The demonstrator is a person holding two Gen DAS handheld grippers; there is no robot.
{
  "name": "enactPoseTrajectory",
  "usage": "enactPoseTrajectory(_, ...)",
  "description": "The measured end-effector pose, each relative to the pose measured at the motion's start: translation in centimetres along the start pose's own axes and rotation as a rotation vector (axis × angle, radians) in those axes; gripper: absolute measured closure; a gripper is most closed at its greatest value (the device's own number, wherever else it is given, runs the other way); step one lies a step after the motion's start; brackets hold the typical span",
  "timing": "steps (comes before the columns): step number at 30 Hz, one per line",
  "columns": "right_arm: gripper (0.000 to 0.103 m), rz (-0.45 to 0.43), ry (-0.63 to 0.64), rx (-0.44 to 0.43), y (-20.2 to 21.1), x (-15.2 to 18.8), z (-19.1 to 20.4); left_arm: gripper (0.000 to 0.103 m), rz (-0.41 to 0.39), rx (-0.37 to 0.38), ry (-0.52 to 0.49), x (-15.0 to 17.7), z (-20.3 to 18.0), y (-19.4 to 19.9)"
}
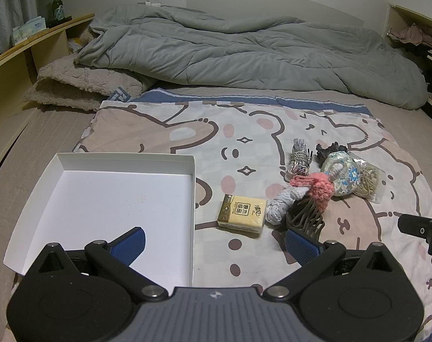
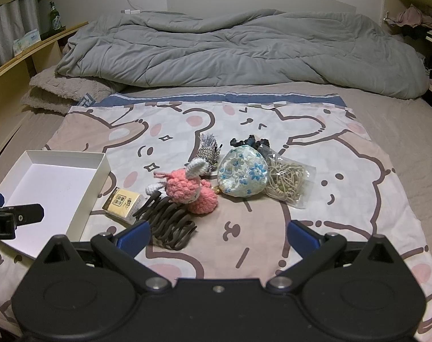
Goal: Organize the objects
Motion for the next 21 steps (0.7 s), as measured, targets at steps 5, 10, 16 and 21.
enactPoseTrajectory(5, 0.0, 0.002, -0.001, -0.003, -0.05, -0.03, 0.01, 0.0, 0.0, 0.001, -0.001, 0.0, 0.02, 0.0)
enactPoseTrajectory(10, 0.0, 0.004, -0.004, -0.004, -0.05, -0.01, -0.19, 0.0, 0.0, 0.002, 0.0, 0.0, 0.02, 0.0)
enactPoseTrajectory(16, 0.0, 0.005, -0.004, -0.004, -0.05, -0.04, -0.14, 0.0, 0.0, 0.002, 0.001, -0.01, 0.0, 0.0)
enactPoseTrajectory(21, 0.0, 0.005, -0.003, -0.004, -0.07, -0.04, -0.14, 0.0, 0.004, 0.002, 0.002, 0.16, -0.32, -0.18)
Point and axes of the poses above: each gripper's, at about its wrist camera, not at the fingertips, and y roughly against the way its jaws point, z to its left, x to its underside, the point moved 5 cm from there along -y, roughly the way its jaws point, and after that the axes turned 9 degrees about y, right-handed, at the moved point
